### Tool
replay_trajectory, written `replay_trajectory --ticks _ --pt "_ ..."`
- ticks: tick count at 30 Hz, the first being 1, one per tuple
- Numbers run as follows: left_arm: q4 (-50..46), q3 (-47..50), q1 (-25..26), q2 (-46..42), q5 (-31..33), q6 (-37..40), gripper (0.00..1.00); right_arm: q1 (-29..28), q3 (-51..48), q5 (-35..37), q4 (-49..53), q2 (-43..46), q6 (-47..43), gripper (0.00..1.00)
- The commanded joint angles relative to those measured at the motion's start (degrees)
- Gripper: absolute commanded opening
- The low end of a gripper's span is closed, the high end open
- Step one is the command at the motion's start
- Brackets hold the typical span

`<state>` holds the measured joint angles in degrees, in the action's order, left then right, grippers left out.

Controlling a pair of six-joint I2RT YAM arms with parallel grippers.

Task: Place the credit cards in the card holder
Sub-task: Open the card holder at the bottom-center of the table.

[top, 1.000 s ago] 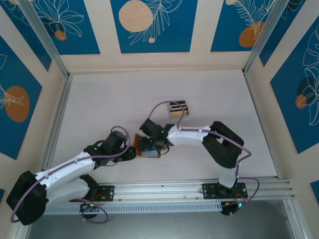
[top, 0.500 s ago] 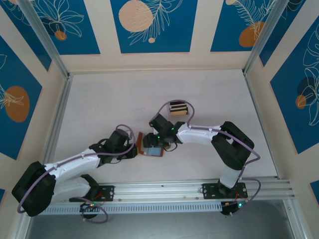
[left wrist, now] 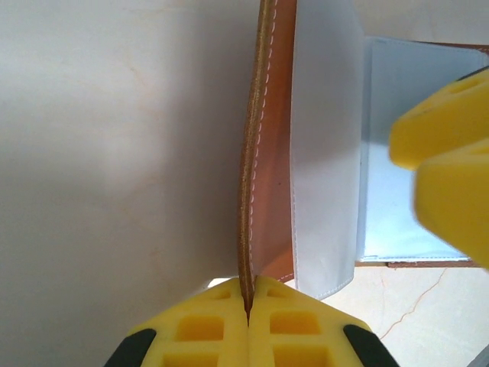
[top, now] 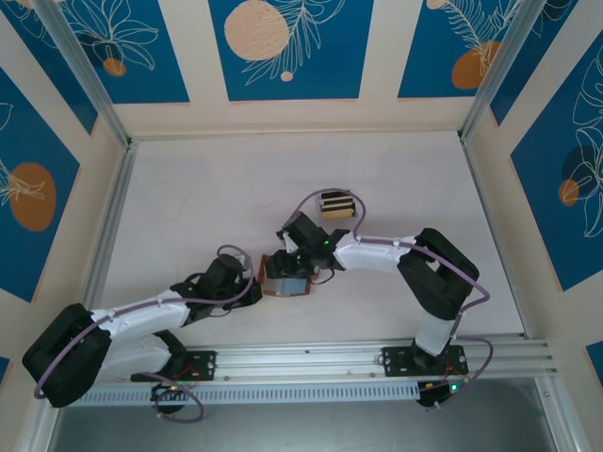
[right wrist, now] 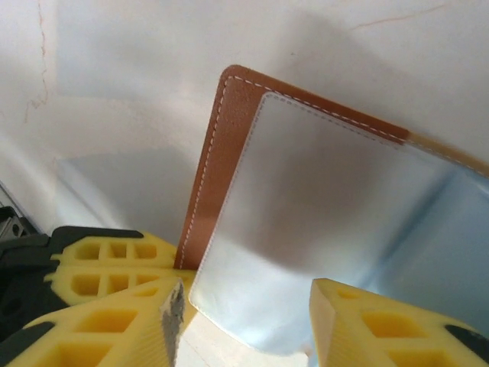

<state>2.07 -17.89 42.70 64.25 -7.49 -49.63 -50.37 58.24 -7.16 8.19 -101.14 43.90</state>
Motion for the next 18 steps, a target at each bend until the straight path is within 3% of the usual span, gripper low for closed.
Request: replay_trajectory --ticks 1,6,14,18 --pt "2.93 0.76 2.02 1.61 1.21 -2.22 0.00 -0.01 1.33 -1.28 0.27 -2.29 0.48 0.42" --pt "3.77 1.15 3.37 2.00 3.53 -3.51 0.00 -0.91 2.75 2.31 3.32 -3.33 -0.38 0.38" --pt "5.49 1.80 4.93 3.92 5.08 -5.10 0.00 -0.87 4.55 -0.69 1.99 -6.47 -0.21 0.37" --pt "7.14 3.08 5.11 3.95 5.66 -6.93 0.00 -1.78 4.33 2.74 4.57 -1.31 -0.92 0.38"
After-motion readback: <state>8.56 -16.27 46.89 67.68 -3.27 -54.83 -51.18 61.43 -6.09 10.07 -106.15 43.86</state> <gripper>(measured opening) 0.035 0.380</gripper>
